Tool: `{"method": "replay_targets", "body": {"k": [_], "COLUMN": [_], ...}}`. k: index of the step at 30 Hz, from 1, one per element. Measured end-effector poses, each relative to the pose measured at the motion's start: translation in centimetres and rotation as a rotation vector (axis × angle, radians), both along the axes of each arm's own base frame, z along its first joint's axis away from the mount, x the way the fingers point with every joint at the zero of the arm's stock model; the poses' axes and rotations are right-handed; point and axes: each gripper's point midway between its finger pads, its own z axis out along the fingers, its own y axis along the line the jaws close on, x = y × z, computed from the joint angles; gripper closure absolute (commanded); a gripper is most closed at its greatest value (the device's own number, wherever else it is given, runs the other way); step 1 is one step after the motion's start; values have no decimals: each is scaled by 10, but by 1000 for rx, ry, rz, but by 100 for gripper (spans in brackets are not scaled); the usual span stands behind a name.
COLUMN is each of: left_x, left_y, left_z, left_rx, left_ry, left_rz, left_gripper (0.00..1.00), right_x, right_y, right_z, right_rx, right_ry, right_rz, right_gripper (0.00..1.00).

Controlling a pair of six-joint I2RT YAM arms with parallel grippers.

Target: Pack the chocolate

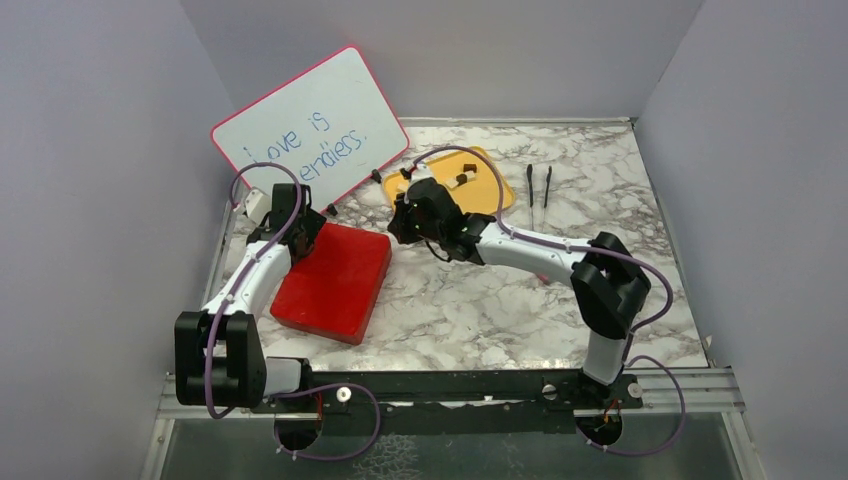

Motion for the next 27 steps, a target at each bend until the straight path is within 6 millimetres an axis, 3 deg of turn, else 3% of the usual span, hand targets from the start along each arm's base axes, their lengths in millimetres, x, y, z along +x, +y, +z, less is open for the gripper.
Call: {"method": "replay_targets", "body": {"k": [7,10,13,17,27], "left_x": [1,1,1,1,2], "left_y": [-1,-1,-1,-1,-2], "left_z": [0,0,0,0,1], "left_rx": [-3,-4,-4,-7,-11], "left_ry": [-4,-6,-8,-11,-13], "left_rz": [-3,-3,-2,-5,-8], "left_gripper": [31,31,31,31,31], "right_x": [-1,1,2,13,5], "right_y": [29,32,27,39,21], "right_z": [18,0,-44,-43,-27], "right_rx": [-34,-81,-168,-157,-204], "right_ry": [-51,-37,17,11,-15], "right_rz": [31,18,-8,-41,-35], "right_gripper": [99,99,99,99,99]}}
